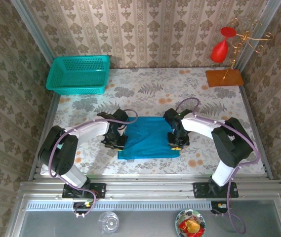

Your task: Fold the inside-out t-shirt

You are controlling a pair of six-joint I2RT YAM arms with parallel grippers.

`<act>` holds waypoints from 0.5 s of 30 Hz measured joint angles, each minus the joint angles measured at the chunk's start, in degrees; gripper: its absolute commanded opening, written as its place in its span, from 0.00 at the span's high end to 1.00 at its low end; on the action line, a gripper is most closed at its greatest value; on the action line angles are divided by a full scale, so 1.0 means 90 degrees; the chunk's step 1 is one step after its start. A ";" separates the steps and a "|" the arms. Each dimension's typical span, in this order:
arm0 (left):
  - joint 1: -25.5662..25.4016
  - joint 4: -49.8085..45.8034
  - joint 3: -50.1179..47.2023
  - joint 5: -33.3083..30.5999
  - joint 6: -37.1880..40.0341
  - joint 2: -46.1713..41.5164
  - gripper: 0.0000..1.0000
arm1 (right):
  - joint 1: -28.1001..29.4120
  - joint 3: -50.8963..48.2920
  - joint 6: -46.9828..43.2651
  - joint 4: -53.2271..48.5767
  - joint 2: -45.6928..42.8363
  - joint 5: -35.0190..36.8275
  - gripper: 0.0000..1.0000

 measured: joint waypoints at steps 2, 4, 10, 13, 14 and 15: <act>0.0000 0.0002 -0.0085 -0.0012 -0.0063 -0.0151 1.00 | -0.0002 -0.0061 0.0049 0.0000 0.0000 0.0109 0.94; 0.0000 0.0029 -0.0221 -0.0010 -0.0136 -0.0277 1.00 | -0.0007 -0.0068 0.0063 0.0002 -0.0002 0.0138 0.95; 0.0002 0.0435 -0.0913 0.0073 -0.0437 -0.0338 1.00 | -0.0007 -0.0085 0.0070 0.0007 -0.0002 0.0151 1.00; 0.0046 0.0483 -0.0916 0.0092 -0.0522 -0.0345 0.97 | -0.0007 -0.0085 0.0070 0.0002 -0.0002 0.0160 1.00; 0.0046 0.0481 -0.0916 0.0090 -0.0542 -0.0347 0.94 | -0.0007 -0.0085 0.0070 0.0002 -0.0002 0.0160 1.00; 0.0046 0.0476 -0.0911 0.0087 -0.0559 -0.0352 0.92 | -0.0007 -0.0085 0.0070 0.0000 -0.0002 0.0160 0.99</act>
